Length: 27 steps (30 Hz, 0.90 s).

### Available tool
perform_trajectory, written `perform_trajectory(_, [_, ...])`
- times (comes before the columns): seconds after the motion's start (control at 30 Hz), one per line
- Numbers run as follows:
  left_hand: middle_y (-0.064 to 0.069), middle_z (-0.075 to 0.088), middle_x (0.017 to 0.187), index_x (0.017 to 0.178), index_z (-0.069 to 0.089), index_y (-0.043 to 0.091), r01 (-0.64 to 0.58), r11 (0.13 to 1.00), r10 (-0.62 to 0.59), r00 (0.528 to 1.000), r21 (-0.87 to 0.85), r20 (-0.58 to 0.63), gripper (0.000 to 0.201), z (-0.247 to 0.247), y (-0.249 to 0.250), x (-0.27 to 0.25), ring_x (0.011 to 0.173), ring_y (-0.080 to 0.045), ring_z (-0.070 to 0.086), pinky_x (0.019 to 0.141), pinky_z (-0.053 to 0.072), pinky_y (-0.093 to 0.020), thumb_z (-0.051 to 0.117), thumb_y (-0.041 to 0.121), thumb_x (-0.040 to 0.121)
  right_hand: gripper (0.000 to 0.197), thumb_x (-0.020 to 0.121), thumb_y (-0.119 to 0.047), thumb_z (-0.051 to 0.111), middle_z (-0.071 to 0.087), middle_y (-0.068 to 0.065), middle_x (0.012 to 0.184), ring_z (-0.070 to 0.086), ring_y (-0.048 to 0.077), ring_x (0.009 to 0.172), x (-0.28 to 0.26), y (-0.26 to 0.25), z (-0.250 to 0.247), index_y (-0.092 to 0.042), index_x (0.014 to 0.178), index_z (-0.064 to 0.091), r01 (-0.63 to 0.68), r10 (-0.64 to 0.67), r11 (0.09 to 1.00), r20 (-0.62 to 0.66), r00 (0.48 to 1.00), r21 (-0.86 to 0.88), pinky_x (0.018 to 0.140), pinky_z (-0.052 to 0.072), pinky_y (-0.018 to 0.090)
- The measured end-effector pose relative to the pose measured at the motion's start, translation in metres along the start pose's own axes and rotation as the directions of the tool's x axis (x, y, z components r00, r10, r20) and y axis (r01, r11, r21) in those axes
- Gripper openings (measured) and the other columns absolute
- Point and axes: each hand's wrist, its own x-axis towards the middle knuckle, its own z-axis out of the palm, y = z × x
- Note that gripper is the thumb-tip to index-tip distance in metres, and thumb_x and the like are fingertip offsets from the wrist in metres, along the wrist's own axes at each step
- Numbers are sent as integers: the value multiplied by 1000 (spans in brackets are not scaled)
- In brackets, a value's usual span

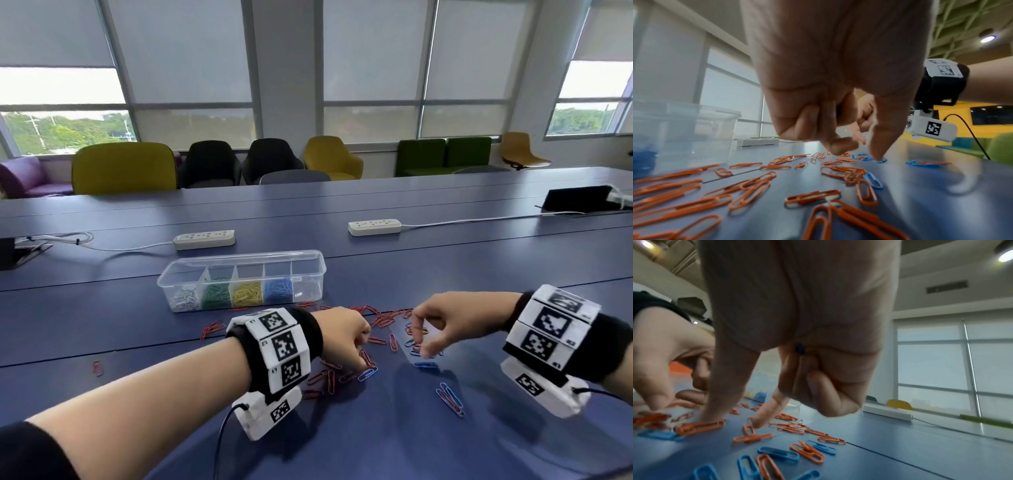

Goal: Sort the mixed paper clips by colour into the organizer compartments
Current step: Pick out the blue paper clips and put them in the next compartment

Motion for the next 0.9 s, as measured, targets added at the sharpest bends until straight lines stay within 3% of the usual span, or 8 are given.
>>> perform_trajectory(0.13, [2,60,77,63,30,17,-52,998,54,998,35,-42,48,9,0,6,67,-16,48,57,35,-23,77,21,73,25,71,-44,77,41,-9,62,41,2,54,0,0,8,-29,82,60,-50,52,987,5,999,-155,49,31,16])
perform_trajectory(0.3, [8,44,60,61,26,19,-83,993,93,988,82,-126,49,12,1,10,58,-12,38,48,25,-13,72,10,74,17,78,-35,71,43,-10,61,41,2,55,5,0,15,-29,74,56,-75,67,972,-43,997,-224,48,31,14])
perform_trajectory(0.37, [7,40,62,61,26,19,-88,990,104,983,112,-153,47,12,3,10,56,-11,36,49,26,-18,68,7,75,14,81,-33,67,45,-9,62,42,3,56,7,1,17,-30,73,56,-83,73,970,-53,996,-229,49,31,15])
perform_trajectory(0.5, [-3,58,85,62,26,19,-122,986,139,977,113,-164,45,13,4,10,75,-17,44,67,38,-27,68,7,75,14,83,-31,64,44,-11,64,42,2,57,9,2,19,-28,75,52,-74,58,967,-70,996,-244,50,30,14])
perform_trajectory(0.6, [-1,58,82,61,27,18,-171,981,183,974,95,-136,44,13,6,11,80,-26,54,78,48,-36,66,4,75,19,81,-33,67,42,-10,65,40,2,58,10,4,19,-22,87,52,-72,53,977,-96,994,-202,53,31,17])
perform_trajectory(0.7, [-8,61,84,61,29,18,-186,977,198,971,100,-131,41,14,5,12,86,-31,58,79,49,-40,64,3,76,13,82,-33,67,44,-10,61,41,3,55,11,4,17,-24,85,58,-55,40,982,-85,996,-182,51,32,15])
perform_trajectory(0.9, [-11,69,92,66,32,18,-255,958,267,960,132,-85,37,12,7,11,83,-25,56,69,39,-27,63,0,76,11,81,-28,64,47,-9,62,43,4,56,14,4,19,-29,74,56,-54,35,976,-92,995,-212,54,33,16])
